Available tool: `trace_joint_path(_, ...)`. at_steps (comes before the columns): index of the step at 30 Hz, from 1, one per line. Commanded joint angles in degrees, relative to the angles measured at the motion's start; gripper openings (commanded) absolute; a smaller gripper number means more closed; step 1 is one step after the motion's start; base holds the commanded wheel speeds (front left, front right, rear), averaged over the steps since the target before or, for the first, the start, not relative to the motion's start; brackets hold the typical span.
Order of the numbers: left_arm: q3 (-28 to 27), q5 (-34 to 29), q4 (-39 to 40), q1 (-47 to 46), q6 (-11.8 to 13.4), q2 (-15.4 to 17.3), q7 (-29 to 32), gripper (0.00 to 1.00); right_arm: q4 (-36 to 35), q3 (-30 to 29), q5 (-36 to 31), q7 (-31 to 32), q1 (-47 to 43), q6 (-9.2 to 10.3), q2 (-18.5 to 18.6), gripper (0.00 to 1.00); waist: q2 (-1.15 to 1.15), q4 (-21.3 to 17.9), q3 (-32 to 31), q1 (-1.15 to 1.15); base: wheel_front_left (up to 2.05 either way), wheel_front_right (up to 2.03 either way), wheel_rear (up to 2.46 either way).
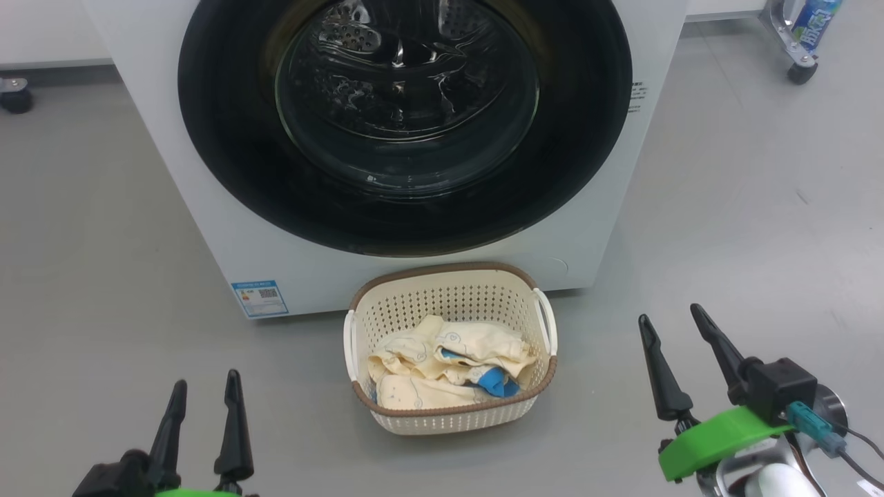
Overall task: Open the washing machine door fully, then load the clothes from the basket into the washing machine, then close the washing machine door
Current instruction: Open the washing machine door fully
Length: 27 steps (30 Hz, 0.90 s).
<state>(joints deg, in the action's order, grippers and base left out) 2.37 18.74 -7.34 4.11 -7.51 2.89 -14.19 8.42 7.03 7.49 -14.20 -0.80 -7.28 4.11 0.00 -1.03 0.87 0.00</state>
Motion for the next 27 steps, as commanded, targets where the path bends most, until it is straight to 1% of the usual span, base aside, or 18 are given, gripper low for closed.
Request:
trace_joint_path(1,-1.6,0.3,2.3,-1.2,0.0,0.8,-0.8,1.00,-1.6,1.1,-0.4,-0.8,2.3,-0.21,0.6,1.00,0.00,0.0,0.0,0.00,0.00,0.00,0.00)
trace_joint_path(10,-0.9,0.1,2.3,-1.1,0.0,1.2,-0.8,1.00,-1.7,1.2,-0.4,-0.8,2.3,-0.21,0.6,1.00,0.00,-0.1,0.0,0.00,0.00,0.01,-0.01)
trace_joint_path(15,-0.2,0.2,2.0,-1.0,0.0,1.5,-0.8,1.00,-1.6,1.3,-0.4,-0.8,2.4,-0.21,0.6,1.00,0.00,-0.3,0.0,0.00,0.24,0.31,-0.55)
trace_joint_path(21,0.1,0.2,2.0,-1.0,0.0,1.6,-0.8,1.00,-1.6,1.3,-0.4,-0.8,2.5,-0.21,0.6,1.00,0.00,-0.5,0.1,0.00,0.66,0.71,-1.37)
trace_joint_path(27,0.3,0.2,2.1,-1.0,0.0,1.7,-0.8,1.00,-1.6,1.1,-0.4,-0.8,2.5,-0.21,0.6,1.00,0.00,-0.7,0.2,0.00,1.09,1.09,-2.18)
